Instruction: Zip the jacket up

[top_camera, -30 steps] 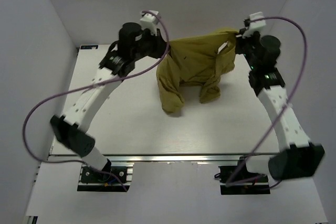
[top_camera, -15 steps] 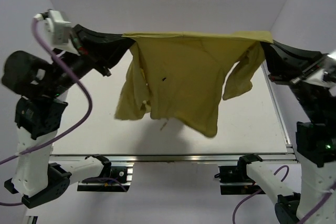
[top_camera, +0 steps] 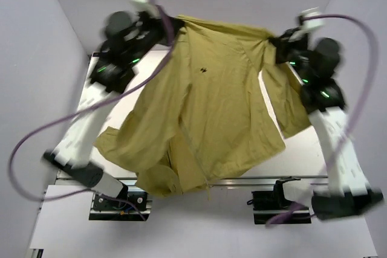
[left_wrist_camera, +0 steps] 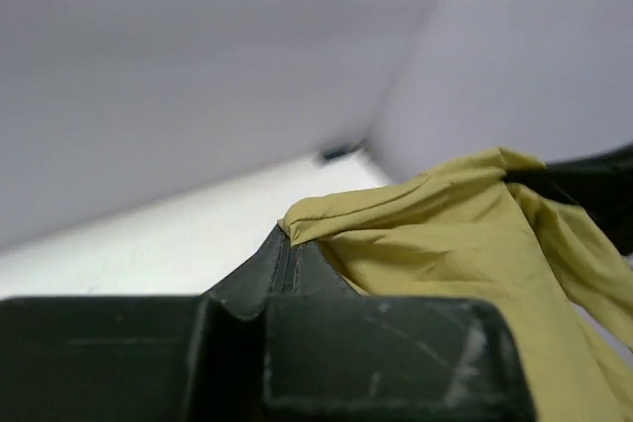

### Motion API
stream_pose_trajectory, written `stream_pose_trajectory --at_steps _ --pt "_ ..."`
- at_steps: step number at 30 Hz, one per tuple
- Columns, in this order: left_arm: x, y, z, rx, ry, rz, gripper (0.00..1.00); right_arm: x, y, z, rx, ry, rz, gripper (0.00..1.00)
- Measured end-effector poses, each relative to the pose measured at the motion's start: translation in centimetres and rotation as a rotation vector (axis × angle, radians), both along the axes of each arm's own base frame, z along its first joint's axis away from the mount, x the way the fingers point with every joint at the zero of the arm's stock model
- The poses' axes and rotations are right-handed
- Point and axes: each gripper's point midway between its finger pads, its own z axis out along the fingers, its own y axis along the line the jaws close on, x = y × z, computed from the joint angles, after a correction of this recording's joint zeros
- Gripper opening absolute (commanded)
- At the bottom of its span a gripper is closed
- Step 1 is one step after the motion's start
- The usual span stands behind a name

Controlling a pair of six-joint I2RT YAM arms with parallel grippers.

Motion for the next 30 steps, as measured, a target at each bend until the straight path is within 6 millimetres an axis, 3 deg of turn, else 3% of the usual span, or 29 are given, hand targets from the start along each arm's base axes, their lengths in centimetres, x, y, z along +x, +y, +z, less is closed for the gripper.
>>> stream_pose_trajectory --at_steps 2,3,4,6,7,9,10,11,12,13,15,16,19,22,24,27,30 --pt "5.9 -1.4 -5.7 0.062 0.112 0.06 0.58 4.8 -0.3 -8.6 -0.012 0.214 -0.04 0.0" --pt "7.8 -2.1 -8.0 0.084 0.157 0.061 0.87 6.7 -0.6 -13.4 -0.015 0.33 -0.062 0.0" --pt "11.9 -3.1 -13.5 0.132 0.258 0.069 0.98 8.0 -1.1 -17.7 -0.018 0.433 -0.085 0.0" --pt "17.2 -3.9 -21.3 0.184 0.407 0.077 0.98 9.4 -2.5 -25.9 -0.022 0.647 -0.141 0.1" --pt "19.2 -4.2 -24.9 0.202 0.467 0.079 0.98 10.0 -3.3 -28.9 -0.021 0.726 -0.169 0.23" --pt "22.0 -4.2 -31.7 0.245 0.582 0.077 0.98 10.5 -4.4 -33.2 -0.021 0.854 -0.216 0.84" --pt "22.3 -3.7 -34.4 0.264 0.634 0.079 0.98 10.7 -5.0 -34.4 -0.03 0.901 -0.231 0.89" --pt "22.0 -3.0 -37.3 0.288 0.7 0.082 0.98 11.1 -5.3 -35.0 -0.035 0.924 -0.238 0.89" --pt "21.5 -2.4 -38.7 0.303 0.741 0.086 0.98 11.3 -5.4 -35.0 -0.038 0.929 -0.238 0.89" --pt "20.7 -1.9 -39.6 0.316 0.769 0.09 0.98 11.3 -5.3 -34.8 -0.037 0.925 -0.23 0.89" --pt "19.0 -1.1 -39.1 0.332 0.787 0.091 0.98 11.1 -4.8 -32.9 -0.028 0.887 -0.205 0.89" --pt "18.1 -0.9 -38.2 0.338 0.784 0.091 0.98 10.9 -4.5 -31.7 -0.024 0.858 -0.192 0.89" --pt "13.7 0.3 -32.5 0.33 0.725 0.077 0.98 8.7 -3.1 -28.2 -0.012 0.775 -0.144 0.89" --pt "7.0 1.4 -26.9 0.312 0.638 0.041 0.98 4.9 -1.0 -26.5 -0.013 0.724 -0.071 0.89" --pt "1.7 1.5 -25.5 0.317 0.603 0.01 0.98 2.1 1.6 -26.9 -0.036 0.726 0.002 0.89" --pt "-5.5 0.6 -28.3 0.36 0.671 -0.073 0.98 -1.8 5.9 -29.4 -0.083 0.786 0.126 0.89" --pt "-8.6 2.3 -34.4 0.431 0.845 -0.048 0.98 -5.4 8.2 -32.9 -0.108 0.887 0.21 0.89"
